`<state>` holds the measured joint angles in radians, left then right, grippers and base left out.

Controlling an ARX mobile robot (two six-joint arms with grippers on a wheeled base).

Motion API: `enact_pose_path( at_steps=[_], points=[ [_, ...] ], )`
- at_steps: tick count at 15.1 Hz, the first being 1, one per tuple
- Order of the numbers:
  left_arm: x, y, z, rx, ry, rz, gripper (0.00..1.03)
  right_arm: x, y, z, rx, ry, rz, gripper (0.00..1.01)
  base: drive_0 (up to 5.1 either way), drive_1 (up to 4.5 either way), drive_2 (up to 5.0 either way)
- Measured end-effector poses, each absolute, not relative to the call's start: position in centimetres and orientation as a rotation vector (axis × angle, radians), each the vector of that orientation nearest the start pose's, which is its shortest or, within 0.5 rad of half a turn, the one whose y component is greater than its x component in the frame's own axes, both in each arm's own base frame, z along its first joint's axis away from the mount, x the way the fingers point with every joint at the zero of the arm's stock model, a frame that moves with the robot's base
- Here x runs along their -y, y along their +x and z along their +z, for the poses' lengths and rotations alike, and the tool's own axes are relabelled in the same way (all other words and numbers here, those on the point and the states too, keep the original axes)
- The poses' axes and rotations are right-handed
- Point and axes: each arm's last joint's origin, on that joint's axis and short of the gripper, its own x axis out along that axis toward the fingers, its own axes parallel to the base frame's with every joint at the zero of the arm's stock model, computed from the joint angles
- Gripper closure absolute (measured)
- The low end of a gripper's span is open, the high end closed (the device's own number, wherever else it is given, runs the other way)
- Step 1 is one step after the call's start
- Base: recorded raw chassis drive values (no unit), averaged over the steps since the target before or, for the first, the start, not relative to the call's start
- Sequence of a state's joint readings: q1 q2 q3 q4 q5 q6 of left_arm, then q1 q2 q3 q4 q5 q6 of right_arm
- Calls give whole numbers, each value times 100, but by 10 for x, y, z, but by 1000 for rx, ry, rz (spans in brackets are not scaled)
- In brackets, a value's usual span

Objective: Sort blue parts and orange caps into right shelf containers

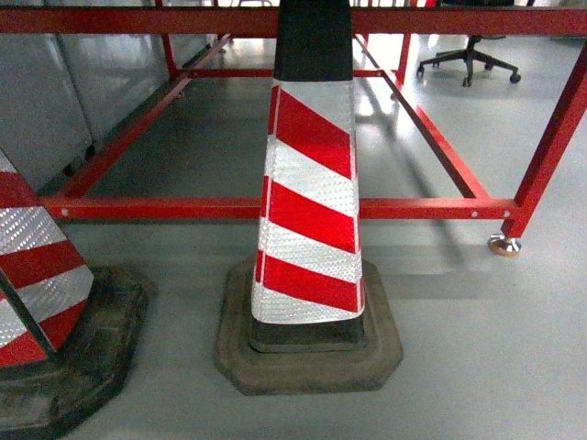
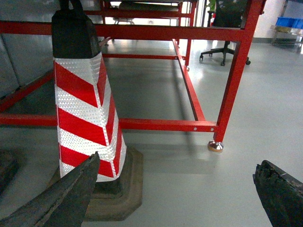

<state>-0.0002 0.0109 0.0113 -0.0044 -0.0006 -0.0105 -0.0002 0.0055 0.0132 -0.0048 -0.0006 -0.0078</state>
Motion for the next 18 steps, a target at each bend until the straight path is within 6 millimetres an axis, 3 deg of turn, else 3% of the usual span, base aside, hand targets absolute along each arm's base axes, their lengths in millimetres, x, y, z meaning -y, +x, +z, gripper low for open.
enact_pose_path(
  at_steps=[18],
  points=[
    [0, 98, 166, -5, -10, 2, 5, 0, 97, 167, 2, -7, 0, 3, 0, 0, 0]
  ],
)
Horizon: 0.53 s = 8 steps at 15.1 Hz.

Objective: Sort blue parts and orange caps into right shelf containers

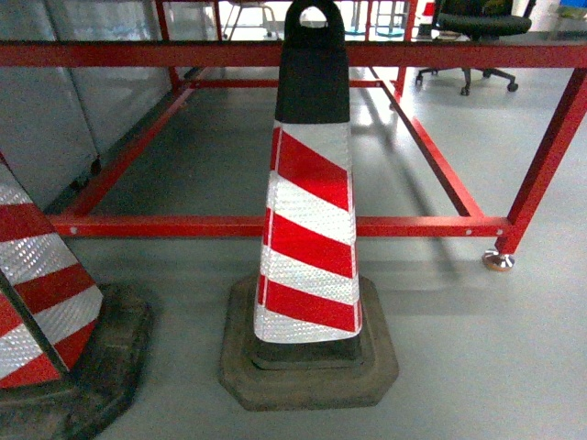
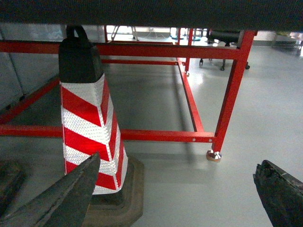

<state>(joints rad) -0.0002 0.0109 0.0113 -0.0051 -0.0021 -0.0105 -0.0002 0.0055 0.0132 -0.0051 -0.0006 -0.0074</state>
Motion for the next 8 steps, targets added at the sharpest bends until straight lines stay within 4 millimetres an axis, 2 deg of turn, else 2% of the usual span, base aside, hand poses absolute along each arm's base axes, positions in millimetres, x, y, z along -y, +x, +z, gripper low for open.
enact_pose_path(
  at_steps=[8],
  points=[
    [0, 98, 166, -4, -10, 1, 5, 0, 97, 167, 3, -2, 0, 3, 0, 0, 0]
  ],
)
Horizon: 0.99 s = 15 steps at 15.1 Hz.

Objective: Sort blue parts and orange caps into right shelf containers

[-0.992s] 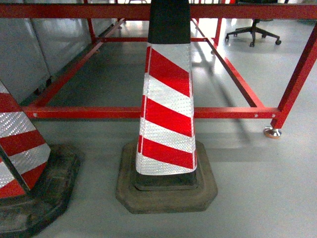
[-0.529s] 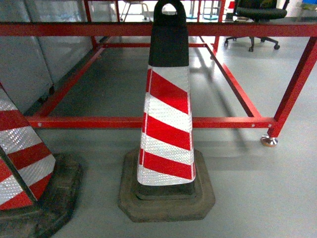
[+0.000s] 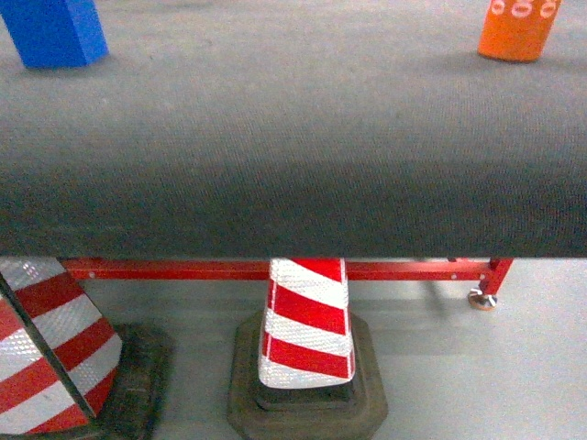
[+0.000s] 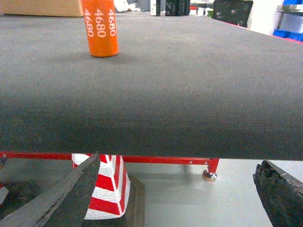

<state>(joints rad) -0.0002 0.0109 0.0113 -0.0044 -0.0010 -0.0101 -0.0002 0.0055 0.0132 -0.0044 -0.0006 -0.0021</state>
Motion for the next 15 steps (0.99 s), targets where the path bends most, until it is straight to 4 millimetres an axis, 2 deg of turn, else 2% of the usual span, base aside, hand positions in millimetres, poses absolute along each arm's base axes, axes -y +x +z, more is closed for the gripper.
enact_pose_path(
  at_steps=[15],
  points=[
    [0, 98, 166, -3, -3, 3, 5, 0, 97, 167, 1, 0, 0, 3, 0, 0, 0]
  ],
)
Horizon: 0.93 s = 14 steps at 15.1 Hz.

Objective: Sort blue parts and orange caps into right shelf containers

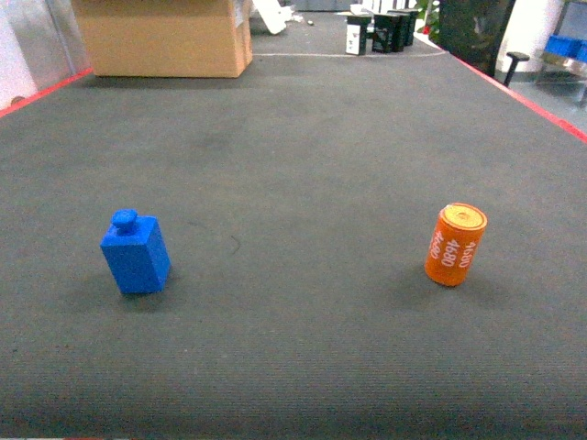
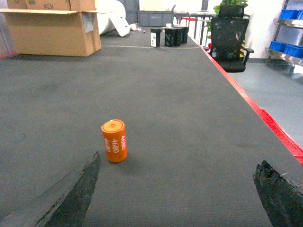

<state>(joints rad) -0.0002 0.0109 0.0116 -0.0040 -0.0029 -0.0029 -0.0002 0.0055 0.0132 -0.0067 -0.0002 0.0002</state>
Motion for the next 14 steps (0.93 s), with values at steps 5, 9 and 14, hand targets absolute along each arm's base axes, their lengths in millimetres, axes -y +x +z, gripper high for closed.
enact_pose_path(
  at_steps=[5, 9, 14],
  points=[
    [0, 98, 166, -3, -3, 0, 5, 0, 97, 167, 3, 0, 0, 3, 0, 0, 0],
    [0, 98, 166, -3, -3, 0, 5, 0, 97, 167, 3, 0, 0, 3, 0, 0, 0],
    [0, 98, 166, -3, -2, 0, 5, 0, 97, 167, 3, 0, 0, 3, 0, 0, 0]
  ],
)
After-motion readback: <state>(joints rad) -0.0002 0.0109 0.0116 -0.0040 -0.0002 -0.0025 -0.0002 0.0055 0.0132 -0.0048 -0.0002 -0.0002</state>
